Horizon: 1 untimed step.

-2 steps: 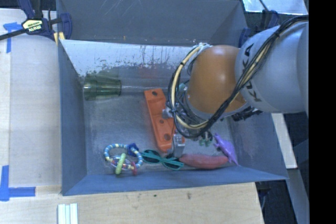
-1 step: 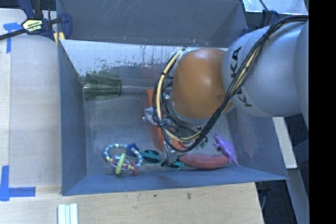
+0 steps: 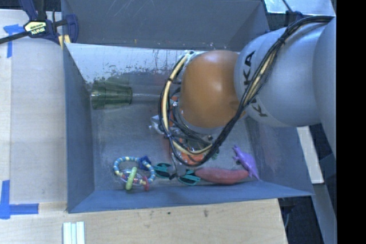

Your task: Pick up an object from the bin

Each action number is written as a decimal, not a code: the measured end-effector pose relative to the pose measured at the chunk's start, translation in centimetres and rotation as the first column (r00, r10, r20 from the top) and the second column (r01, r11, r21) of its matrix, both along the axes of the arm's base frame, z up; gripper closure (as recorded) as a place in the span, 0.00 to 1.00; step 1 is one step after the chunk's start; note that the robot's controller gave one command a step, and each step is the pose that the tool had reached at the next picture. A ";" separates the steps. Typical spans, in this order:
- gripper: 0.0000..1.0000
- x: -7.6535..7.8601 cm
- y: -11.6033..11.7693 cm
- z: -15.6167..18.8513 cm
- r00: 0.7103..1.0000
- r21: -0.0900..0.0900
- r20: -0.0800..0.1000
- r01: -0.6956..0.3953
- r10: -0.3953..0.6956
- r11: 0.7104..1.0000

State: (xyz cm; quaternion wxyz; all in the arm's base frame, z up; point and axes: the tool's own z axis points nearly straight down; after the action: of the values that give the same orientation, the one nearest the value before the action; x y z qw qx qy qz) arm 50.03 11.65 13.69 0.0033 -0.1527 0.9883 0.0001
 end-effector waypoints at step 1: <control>0.00 -0.7 3.0 -3.2 0.965 0.000 -0.003 0.263 -0.263 0.965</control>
Offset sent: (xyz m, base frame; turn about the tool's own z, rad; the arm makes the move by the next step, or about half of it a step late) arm -0.0039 0.0534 -0.0669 0.0102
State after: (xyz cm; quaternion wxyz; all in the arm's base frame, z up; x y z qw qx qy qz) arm 49.29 14.68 10.49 0.0019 -0.0205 0.9998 0.0001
